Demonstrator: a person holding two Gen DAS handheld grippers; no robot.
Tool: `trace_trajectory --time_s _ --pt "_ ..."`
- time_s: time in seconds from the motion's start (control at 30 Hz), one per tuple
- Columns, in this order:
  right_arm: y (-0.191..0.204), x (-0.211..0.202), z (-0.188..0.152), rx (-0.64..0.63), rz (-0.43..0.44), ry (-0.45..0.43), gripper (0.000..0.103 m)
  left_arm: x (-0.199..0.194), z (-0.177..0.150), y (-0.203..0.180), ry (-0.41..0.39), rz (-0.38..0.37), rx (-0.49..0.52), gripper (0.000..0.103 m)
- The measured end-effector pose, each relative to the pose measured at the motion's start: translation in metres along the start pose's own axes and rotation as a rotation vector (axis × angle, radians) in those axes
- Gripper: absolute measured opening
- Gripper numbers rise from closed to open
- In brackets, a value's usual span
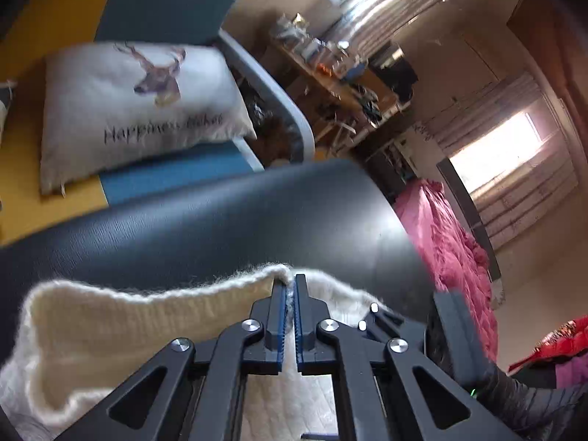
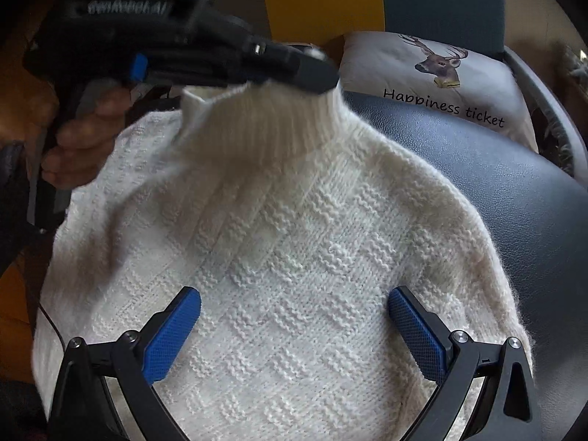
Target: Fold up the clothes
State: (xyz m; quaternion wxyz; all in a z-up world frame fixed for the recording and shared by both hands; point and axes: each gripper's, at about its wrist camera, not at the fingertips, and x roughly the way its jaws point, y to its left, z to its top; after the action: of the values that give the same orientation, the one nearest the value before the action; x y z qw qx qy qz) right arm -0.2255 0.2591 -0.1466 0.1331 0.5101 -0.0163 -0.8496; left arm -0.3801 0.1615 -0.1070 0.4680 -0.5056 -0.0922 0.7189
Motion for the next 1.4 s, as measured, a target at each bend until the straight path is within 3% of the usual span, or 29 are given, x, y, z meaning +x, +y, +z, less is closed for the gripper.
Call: trace_trajectory --time_s 0.17,0.2,0.27,0.43,0.53,0.67,0.73,0.8,0.93,1.1,1.2,1.27,1.33,1.37,1.4 --pt "0.008 0.003 -0.008 -0.045 -0.067 -0.029 0.103 0.041 0.000 0.022 0.113 0.271 -0.018 0.003" --pt "0.007 0.003 -0.010 -0.045 -0.064 -0.042 0.103 0.041 0.000 0.026 0.110 0.280 -0.033 0.003" --pt "0.005 0.001 -0.013 -0.043 -0.049 -0.061 0.103 0.025 0.000 0.029 0.077 0.252 -0.079 0.018" --pt "0.005 -0.004 -0.014 -0.063 -0.034 -0.027 0.103 -0.053 -0.019 0.029 -0.065 0.216 -0.158 0.023" --pt "-0.002 -0.023 -0.006 0.051 0.109 -0.023 0.103 -0.092 -0.054 0.033 -0.125 0.262 -0.179 0.023" --pt "-0.002 -0.051 0.031 0.207 0.408 -0.162 0.103 -0.112 -0.104 0.041 -0.158 0.356 -0.204 0.023" --pt "0.006 -0.048 0.058 0.269 0.522 -0.190 0.103 -0.119 -0.118 0.046 -0.181 0.373 -0.218 0.023" --pt "0.018 -0.030 0.089 0.299 0.601 -0.157 0.103 -0.121 -0.127 0.049 -0.193 0.395 -0.217 0.023" --pt "0.026 0.020 0.133 0.381 0.579 -0.080 0.103 -0.119 -0.140 0.062 -0.173 0.405 -0.222 0.023" --pt "0.028 0.068 0.156 0.407 0.544 0.029 0.103 -0.115 -0.154 0.064 -0.177 0.409 -0.191 0.023" --pt "0.036 0.088 0.163 0.422 0.649 0.059 0.103 -0.114 -0.157 0.065 -0.193 0.407 -0.190 0.023" --pt "0.042 0.095 0.169 0.434 0.712 0.034 0.103 -0.113 -0.159 0.063 -0.199 0.414 -0.182 0.022" --pt "0.040 0.096 0.171 0.484 0.801 -0.068 0.103 -0.111 -0.159 0.061 -0.198 0.431 -0.172 0.022" --pt "0.038 0.100 0.172 0.510 0.818 -0.101 0.103 -0.111 -0.160 0.060 -0.198 0.440 -0.167 0.022" --pt "0.035 0.106 0.174 0.529 0.782 -0.100 0.103 -0.110 -0.160 0.059 -0.198 0.448 -0.162 0.022"
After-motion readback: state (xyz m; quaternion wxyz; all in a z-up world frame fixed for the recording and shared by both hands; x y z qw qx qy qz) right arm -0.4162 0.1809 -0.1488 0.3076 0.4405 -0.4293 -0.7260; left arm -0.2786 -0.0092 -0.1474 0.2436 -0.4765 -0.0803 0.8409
